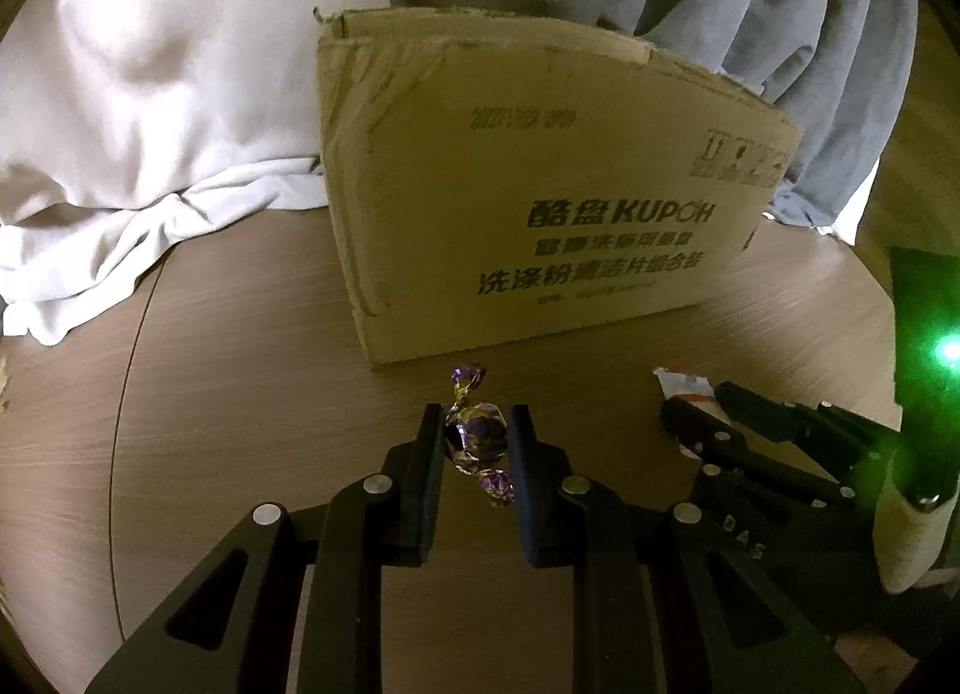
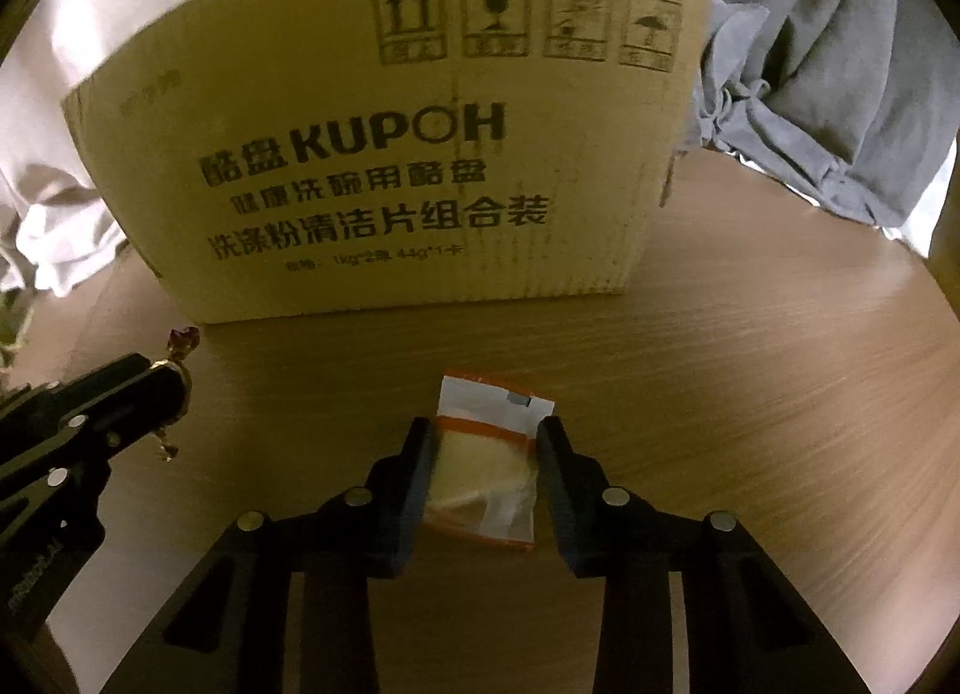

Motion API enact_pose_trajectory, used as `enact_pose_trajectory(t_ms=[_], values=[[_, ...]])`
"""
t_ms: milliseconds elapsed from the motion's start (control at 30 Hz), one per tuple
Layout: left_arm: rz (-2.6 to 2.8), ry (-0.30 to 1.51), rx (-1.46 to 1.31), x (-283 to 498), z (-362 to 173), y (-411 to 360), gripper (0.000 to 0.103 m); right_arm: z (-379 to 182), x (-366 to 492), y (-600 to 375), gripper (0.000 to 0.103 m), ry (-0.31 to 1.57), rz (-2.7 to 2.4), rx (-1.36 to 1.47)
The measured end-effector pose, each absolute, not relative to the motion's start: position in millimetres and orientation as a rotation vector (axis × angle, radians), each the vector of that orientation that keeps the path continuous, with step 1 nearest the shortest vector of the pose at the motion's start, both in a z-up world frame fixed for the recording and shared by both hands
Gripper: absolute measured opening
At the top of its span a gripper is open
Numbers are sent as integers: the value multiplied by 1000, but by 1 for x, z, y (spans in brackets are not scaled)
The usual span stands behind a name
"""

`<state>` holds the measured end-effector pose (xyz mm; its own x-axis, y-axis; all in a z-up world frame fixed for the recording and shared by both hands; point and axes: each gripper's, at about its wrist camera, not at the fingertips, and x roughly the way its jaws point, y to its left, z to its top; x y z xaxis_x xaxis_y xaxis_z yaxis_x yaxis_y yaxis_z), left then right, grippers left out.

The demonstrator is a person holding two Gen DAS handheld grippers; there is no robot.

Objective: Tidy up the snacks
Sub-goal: 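Grasp the purple-wrapped candy with the left tool while the right tool grasps the white-red packet, then carry both items over the cardboard box and open both tools to drop them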

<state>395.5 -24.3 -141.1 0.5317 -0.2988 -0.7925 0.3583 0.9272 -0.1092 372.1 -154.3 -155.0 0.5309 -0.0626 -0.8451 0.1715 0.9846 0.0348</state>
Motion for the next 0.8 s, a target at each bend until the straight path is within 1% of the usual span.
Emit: enact_pose_trajectory(t_ms=[367, 800], values=[[-402, 857, 33, 374, -106, -22, 21, -121, 349, -173, 36, 938, -94, 196], [-409, 724, 1, 345, -46, -16, 21, -57, 330, -178, 36, 795, -81, 197]])
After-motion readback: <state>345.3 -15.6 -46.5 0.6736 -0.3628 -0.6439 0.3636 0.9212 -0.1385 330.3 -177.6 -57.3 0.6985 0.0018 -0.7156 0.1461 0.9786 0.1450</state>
